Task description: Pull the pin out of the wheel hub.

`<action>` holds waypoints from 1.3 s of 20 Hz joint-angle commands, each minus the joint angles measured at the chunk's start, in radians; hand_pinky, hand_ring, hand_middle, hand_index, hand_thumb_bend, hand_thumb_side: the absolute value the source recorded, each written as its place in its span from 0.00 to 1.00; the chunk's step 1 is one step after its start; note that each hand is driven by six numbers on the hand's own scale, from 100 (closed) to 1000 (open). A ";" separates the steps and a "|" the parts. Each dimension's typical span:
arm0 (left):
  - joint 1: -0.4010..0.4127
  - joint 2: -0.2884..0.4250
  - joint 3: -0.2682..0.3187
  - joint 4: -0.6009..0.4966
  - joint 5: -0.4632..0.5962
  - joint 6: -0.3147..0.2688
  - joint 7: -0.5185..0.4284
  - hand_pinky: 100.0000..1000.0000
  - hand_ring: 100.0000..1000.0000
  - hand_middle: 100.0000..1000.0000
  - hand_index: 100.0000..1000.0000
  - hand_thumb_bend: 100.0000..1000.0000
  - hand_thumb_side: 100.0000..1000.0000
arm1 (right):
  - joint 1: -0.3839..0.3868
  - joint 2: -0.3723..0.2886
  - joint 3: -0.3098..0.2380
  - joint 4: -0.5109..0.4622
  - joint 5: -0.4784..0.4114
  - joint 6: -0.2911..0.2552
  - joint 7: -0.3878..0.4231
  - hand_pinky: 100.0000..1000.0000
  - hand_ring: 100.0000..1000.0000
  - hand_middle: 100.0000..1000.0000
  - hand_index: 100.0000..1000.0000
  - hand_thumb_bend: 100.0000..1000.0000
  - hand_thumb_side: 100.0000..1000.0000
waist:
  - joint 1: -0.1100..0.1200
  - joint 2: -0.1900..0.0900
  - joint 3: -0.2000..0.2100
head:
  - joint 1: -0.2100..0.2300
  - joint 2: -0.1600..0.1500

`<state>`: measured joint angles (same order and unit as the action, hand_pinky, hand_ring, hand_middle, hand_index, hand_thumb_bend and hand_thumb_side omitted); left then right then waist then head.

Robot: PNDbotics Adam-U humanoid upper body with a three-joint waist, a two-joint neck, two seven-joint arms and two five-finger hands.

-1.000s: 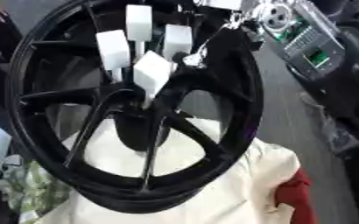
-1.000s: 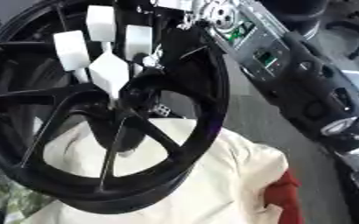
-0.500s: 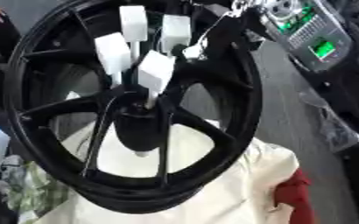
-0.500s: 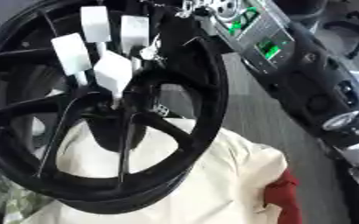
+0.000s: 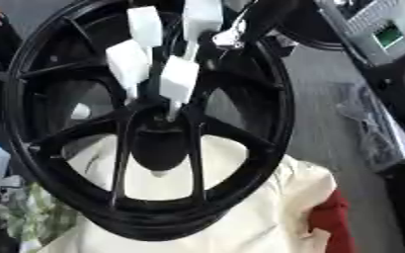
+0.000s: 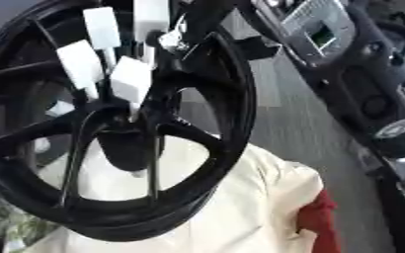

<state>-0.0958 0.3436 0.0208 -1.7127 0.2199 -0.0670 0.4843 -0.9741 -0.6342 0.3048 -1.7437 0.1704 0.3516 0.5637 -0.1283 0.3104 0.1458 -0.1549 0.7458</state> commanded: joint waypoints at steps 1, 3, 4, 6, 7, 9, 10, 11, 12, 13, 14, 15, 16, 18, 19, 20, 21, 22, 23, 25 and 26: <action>0.001 0.026 0.006 -0.012 0.000 -0.001 0.004 0.79 0.79 0.68 0.72 0.41 0.64 | 0.029 -0.098 -0.082 -0.078 -0.053 0.020 -0.046 0.76 0.51 0.18 0.43 0.14 0.00 | 0.011 -0.024 -0.009 | 0.015 0.001; 0.004 0.027 0.009 -0.012 -0.001 -0.002 0.007 0.79 0.79 0.68 0.72 0.41 0.64 | 0.078 -0.149 -0.115 -0.113 -0.084 0.030 -0.075 0.76 0.51 0.18 0.44 0.13 0.00 | 0.011 -0.025 -0.019 | 0.026 0.000; 0.004 0.027 0.011 -0.012 -0.002 -0.002 0.009 0.79 0.79 0.68 0.72 0.41 0.64 | 0.103 -0.174 -0.132 -0.127 -0.100 0.035 -0.090 0.77 0.51 0.18 0.44 0.13 0.00 | 0.012 -0.024 -0.025 | 0.031 -0.001; 0.005 0.027 0.016 -0.014 -0.002 -0.003 0.013 0.79 0.79 0.68 0.72 0.41 0.64 | 0.157 -0.228 -0.173 -0.153 -0.133 0.044 -0.123 0.77 0.51 0.19 0.44 0.12 0.00 | 0.017 -0.021 -0.039 | 0.044 -0.005; 0.004 0.026 0.018 -0.015 -0.003 -0.004 0.016 0.79 0.79 0.68 0.72 0.41 0.64 | 0.184 -0.255 -0.196 -0.162 -0.150 0.047 -0.139 0.76 0.51 0.19 0.45 0.12 0.00 | 0.020 -0.018 -0.048 | 0.050 -0.008; 0.002 0.025 0.020 -0.016 -0.003 -0.004 0.017 0.79 0.79 0.68 0.72 0.41 0.64 | 0.237 -0.302 -0.232 -0.184 -0.183 0.047 -0.172 0.77 0.52 0.21 0.46 0.11 0.00 | 0.024 -0.014 -0.053 | 0.052 -0.011; 0.002 0.025 0.022 -0.017 -0.003 -0.004 0.019 0.79 0.79 0.68 0.72 0.41 0.64 | 0.264 -0.323 -0.250 -0.184 -0.199 0.049 -0.188 0.77 0.52 0.23 0.48 0.10 0.00 | 0.028 -0.011 -0.062 | 0.059 -0.014; 0.002 0.024 0.025 -0.018 -0.003 -0.005 0.022 0.79 0.79 0.68 0.72 0.41 0.64 | 0.290 -0.340 -0.267 -0.182 -0.215 0.047 -0.205 0.77 0.53 0.26 0.50 0.09 0.00 | 0.031 -0.009 -0.071 | 0.066 -0.017; 0.002 0.024 0.027 -0.018 -0.003 -0.005 0.024 0.79 0.79 0.68 0.72 0.41 0.64 | 0.317 -0.356 -0.285 -0.175 -0.231 0.043 -0.221 0.77 0.54 0.27 0.51 0.09 0.00 | 0.034 -0.006 -0.080 | 0.074 -0.020; 0.003 0.023 0.031 -0.019 -0.004 -0.005 0.027 0.79 0.79 0.68 0.72 0.41 0.64 | 0.345 -0.368 -0.303 -0.165 -0.242 0.038 -0.238 0.78 0.56 0.31 0.55 0.09 0.00 | 0.037 -0.003 -0.089 | 0.082 -0.021; 0.004 0.023 0.033 -0.019 -0.004 -0.006 0.030 0.79 0.79 0.68 0.72 0.41 0.64 | 0.372 -0.375 -0.318 -0.157 -0.249 0.030 -0.255 0.78 0.57 0.33 0.57 0.10 0.00 | 0.039 -0.002 -0.096 | 0.089 -0.022; 0.004 0.023 0.035 -0.020 -0.005 -0.006 0.032 0.79 0.79 0.68 0.72 0.41 0.64 | 0.399 -0.380 -0.328 -0.149 -0.250 0.021 -0.272 0.79 0.58 0.35 0.59 0.12 0.00 | 0.041 0.000 -0.102 | 0.095 -0.023; 0.004 0.023 0.037 -0.021 -0.005 -0.006 0.034 0.79 0.79 0.68 0.72 0.41 0.64 | 0.425 -0.378 -0.340 -0.137 -0.245 0.012 -0.287 0.79 0.59 0.37 0.61 0.12 0.00 | 0.042 0.002 -0.107 | 0.101 -0.025; 0.003 0.021 0.040 -0.021 -0.005 -0.007 0.037 0.79 0.79 0.68 0.72 0.41 0.64 | 0.476 -0.363 -0.359 -0.100 -0.225 -0.010 -0.302 0.83 0.68 0.50 0.71 0.17 0.02 | 0.045 0.006 -0.119 | 0.112 -0.029; 0.003 0.020 0.041 -0.022 -0.006 -0.007 0.039 0.79 0.79 0.68 0.72 0.41 0.64 | 0.502 -0.354 -0.370 -0.084 -0.212 -0.025 -0.301 0.84 0.70 0.52 0.73 0.18 0.04 | 0.046 0.007 -0.123 | 0.115 -0.030; 0.003 0.020 0.040 -0.022 -0.006 -0.007 0.038 0.79 0.79 0.68 0.72 0.41 0.64 | 0.579 -0.335 -0.394 -0.085 -0.193 -0.052 -0.304 0.87 0.77 0.64 0.81 0.21 0.12 | 0.046 0.006 -0.120 | 0.112 -0.029; 0.001 0.020 0.033 -0.022 -0.005 -0.006 0.033 0.79 0.79 0.68 0.72 0.41 0.64 | 0.746 -0.301 -0.446 -0.134 -0.166 -0.103 -0.327 0.88 0.80 0.70 0.84 0.23 0.14 | 0.046 0.002 -0.106 | 0.098 -0.024; -0.002 0.019 0.026 -0.021 -0.003 -0.004 0.027 0.79 0.79 0.68 0.72 0.41 0.64 | 0.878 -0.269 -0.493 -0.188 -0.139 -0.138 -0.354 0.90 0.84 0.75 0.87 0.27 0.17 | 0.046 -0.001 -0.093 | 0.086 -0.022; -0.005 0.019 0.022 -0.021 -0.002 -0.003 0.023 0.79 0.79 0.68 0.72 0.41 0.64 | 0.957 -0.244 -0.523 -0.222 -0.115 -0.155 -0.373 0.92 0.86 0.78 0.88 0.28 0.20 | 0.046 -0.003 -0.086 | 0.080 -0.021; -0.008 0.018 0.019 -0.021 -0.001 -0.003 0.019 0.79 0.79 0.68 0.72 0.41 0.64 | 1.030 -0.206 -0.553 -0.246 -0.084 -0.165 -0.394 0.94 0.90 0.83 0.91 0.31 0.24 | 0.048 -0.006 -0.082 | 0.076 -0.022; -0.009 0.018 0.018 -0.022 0.000 -0.002 0.018 0.79 0.79 0.68 0.72 0.41 0.64 | 1.047 -0.193 -0.560 -0.249 -0.074 -0.169 -0.398 0.95 0.90 0.84 0.91 0.32 0.26 | 0.048 -0.006 -0.081 | 0.076 -0.023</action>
<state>-0.0969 0.3433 0.0394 -1.7141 0.2195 -0.0683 0.5071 0.0716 -0.8209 -0.2183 -1.9597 0.0753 0.1957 0.1791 -0.0825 0.3271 0.0639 -0.0734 0.7281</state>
